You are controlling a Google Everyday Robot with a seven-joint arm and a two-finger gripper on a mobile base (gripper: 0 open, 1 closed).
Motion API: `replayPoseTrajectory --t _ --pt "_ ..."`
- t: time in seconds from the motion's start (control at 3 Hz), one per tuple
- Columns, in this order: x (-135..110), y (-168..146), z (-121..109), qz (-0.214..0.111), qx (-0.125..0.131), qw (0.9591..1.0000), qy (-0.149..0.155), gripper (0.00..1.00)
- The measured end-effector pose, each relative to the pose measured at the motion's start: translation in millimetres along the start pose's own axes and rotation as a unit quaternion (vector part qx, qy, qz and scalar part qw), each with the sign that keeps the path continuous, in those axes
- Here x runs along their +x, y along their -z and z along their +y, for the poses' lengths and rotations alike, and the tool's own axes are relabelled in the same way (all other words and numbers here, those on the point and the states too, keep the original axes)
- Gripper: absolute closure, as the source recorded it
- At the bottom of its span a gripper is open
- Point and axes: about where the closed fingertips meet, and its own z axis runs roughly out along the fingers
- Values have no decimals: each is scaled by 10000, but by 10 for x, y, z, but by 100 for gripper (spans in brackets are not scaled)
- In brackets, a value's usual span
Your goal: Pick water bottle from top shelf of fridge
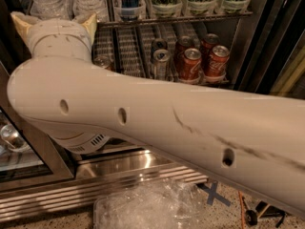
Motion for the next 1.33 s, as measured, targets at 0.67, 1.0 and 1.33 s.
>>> replayPoseTrajectory --t 0.67,1.0,1.33 --pt "-198 -81 172 -118 -127 9998 100 24" --pt "-261 -188 230 -134 -125 9995 259 29" --pt "-309 -283 205 -147 -10 9988 458 30"
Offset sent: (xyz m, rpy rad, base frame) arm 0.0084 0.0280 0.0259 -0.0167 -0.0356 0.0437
